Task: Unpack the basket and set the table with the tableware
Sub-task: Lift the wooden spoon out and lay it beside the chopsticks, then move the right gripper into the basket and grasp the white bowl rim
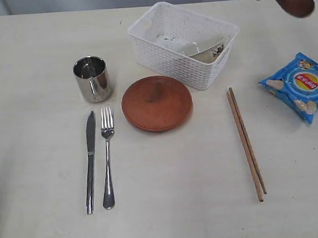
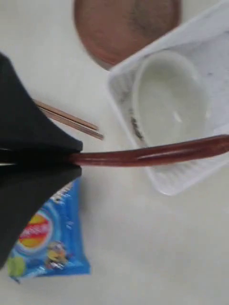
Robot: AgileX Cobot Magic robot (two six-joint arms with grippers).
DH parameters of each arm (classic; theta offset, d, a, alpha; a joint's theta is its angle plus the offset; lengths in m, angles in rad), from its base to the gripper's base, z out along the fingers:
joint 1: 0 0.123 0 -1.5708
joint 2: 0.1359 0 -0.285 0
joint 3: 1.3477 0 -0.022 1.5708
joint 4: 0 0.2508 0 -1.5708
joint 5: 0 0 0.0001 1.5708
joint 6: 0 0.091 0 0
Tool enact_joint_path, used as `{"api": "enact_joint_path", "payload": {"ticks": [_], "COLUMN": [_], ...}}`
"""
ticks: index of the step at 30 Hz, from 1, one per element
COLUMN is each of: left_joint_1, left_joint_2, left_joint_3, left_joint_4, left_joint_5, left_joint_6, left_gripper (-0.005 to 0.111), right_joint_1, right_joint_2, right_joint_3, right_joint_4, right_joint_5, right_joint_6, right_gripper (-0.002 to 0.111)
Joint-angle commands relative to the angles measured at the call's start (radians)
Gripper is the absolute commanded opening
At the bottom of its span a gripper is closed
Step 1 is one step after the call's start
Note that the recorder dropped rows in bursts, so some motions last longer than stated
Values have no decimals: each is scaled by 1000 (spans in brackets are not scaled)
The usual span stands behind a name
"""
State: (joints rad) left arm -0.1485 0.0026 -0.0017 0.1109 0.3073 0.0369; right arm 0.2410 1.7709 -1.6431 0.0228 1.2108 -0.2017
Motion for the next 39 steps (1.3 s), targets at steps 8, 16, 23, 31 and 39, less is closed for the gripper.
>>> {"api": "enact_joint_path", "payload": {"ticks": [8, 16, 23, 31, 39], "left_joint_1": [5, 5, 5, 5, 5], "left_joint_2": [-3, -3, -3, -3, -3], "left_joint_3": [2, 2, 2, 2, 2], "left_joint_4": [-11, -11, -11, -11, -11], "left_joint_5": [-8, -8, -8, -8, -8], "left_joint_6": [-3, -3, -3, -3, -3], "left_gripper": [0, 0, 0, 0, 0], "right_joint_1": [-6, -6, -6, -6, -6], "right_joint_2": [-251, -183, -136, -163, -28], "right_joint_3": [661, 841, 831, 598, 168], "right_joint_4": [154, 174, 175, 229, 253], "right_joint_5": [-194, -445, -504, -381, -232], "right_joint_6": [52, 63, 59, 77, 331], "right_gripper": [0, 4, 43, 45, 45]}}
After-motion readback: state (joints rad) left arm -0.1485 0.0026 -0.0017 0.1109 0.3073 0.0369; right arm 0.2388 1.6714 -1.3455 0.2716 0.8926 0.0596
